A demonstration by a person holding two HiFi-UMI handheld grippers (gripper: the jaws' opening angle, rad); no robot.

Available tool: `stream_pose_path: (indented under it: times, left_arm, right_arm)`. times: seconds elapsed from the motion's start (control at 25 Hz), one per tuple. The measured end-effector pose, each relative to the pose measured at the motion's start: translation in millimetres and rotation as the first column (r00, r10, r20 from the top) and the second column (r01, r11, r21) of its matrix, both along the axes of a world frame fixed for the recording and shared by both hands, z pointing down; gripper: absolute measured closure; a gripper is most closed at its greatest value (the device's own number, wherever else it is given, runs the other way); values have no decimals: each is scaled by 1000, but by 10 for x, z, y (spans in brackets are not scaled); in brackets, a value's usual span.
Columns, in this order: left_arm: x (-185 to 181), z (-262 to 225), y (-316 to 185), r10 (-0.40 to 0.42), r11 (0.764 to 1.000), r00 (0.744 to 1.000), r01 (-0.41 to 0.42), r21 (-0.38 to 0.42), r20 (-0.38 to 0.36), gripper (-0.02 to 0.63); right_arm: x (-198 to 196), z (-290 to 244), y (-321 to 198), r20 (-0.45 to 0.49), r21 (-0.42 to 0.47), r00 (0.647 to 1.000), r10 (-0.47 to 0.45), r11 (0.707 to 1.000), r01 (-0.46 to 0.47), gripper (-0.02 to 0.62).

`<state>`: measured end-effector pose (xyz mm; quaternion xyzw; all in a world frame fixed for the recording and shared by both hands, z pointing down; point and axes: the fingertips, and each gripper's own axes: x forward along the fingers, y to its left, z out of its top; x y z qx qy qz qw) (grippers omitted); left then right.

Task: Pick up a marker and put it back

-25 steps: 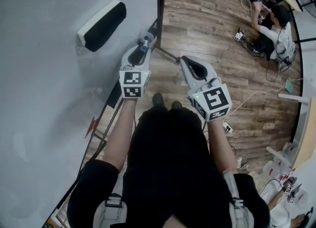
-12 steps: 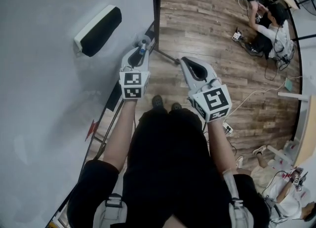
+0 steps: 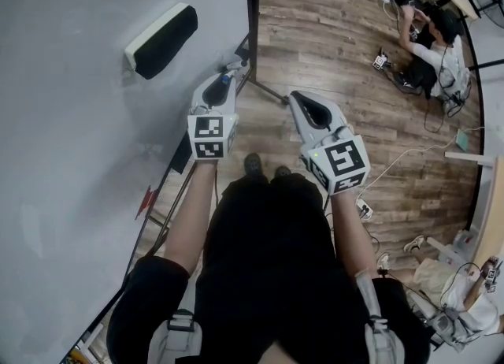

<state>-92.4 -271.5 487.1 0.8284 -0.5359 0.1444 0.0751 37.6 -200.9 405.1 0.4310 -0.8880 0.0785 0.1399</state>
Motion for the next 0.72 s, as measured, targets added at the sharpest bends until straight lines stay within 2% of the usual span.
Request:
stream_pose_path:
  times: [0.72]
  left_arm:
    - [-210,-597,371,-1,996,996,10,91,-92,528]
  right_arm:
    - [-223,-90,-78,47,22,999,-7,1000,6,592]
